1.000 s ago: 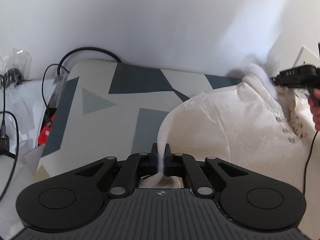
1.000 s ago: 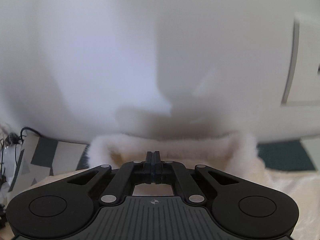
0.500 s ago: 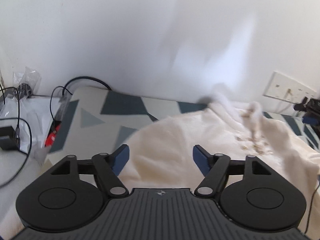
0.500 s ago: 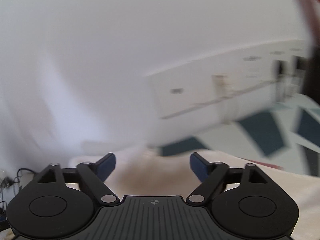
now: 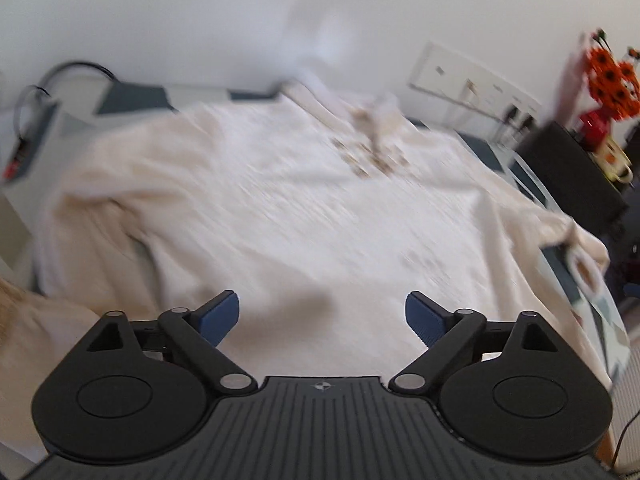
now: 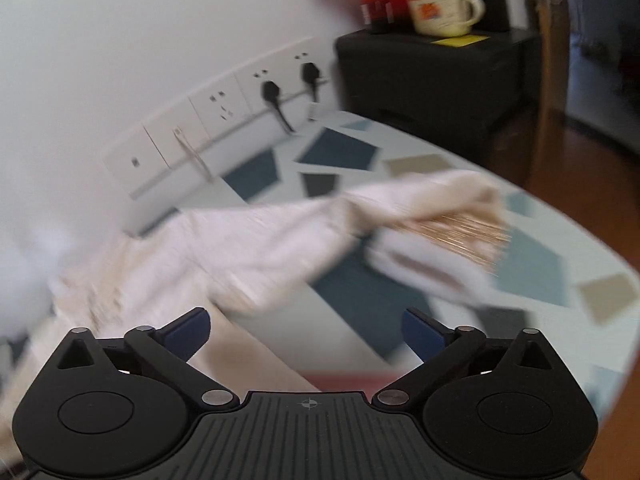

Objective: Fold clothes
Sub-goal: 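Lay the robe flat on the table and open both grippers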

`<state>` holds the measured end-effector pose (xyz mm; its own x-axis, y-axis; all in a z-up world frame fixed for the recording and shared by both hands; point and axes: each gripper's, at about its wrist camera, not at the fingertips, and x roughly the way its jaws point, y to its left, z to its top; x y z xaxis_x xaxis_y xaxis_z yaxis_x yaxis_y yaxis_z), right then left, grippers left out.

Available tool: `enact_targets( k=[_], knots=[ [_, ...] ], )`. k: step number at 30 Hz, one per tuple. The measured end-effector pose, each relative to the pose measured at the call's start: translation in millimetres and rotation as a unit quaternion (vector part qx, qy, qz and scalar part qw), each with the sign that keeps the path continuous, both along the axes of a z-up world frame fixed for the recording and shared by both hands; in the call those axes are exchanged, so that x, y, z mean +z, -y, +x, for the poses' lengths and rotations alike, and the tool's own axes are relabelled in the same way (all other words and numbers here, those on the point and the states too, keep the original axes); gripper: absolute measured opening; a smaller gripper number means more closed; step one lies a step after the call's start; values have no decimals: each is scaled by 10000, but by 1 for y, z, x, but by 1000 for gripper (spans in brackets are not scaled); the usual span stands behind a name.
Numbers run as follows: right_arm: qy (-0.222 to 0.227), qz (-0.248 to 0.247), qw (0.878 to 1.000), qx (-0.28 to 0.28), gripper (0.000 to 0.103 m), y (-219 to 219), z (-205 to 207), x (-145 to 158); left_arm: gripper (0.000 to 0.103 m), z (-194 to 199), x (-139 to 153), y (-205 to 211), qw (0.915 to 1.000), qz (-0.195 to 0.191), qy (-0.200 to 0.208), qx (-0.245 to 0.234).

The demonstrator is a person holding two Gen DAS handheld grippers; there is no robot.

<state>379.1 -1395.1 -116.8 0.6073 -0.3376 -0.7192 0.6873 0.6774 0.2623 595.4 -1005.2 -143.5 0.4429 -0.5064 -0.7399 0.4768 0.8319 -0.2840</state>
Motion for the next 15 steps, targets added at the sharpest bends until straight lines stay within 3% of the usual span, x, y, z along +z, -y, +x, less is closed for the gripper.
enact_targets(
  k=[3,5,7,10,15],
  knots=[
    [-750,-831,9931,359,102,-28,-17,-2,96,-23,-6,21,9993,309,-25,-228],
    [-1316,-1425,9787,668,102,-39,-22,-7,97,-39,-8,32,9978,588,35,-292],
    [-1611,-1708,9676,930,102,-45,-23,-13,99,-52,-7,36,9976,656,-50,-200],
    [-1520,-1684,9649,1326,102,-47,-24,-18,102,-71,-6,40,9971,731,-199,-16],
    [-1003,-1043,9657,2158,102,-42,-24,-17,102,-110,-11,43,9913,822,-519,883]
  ],
)
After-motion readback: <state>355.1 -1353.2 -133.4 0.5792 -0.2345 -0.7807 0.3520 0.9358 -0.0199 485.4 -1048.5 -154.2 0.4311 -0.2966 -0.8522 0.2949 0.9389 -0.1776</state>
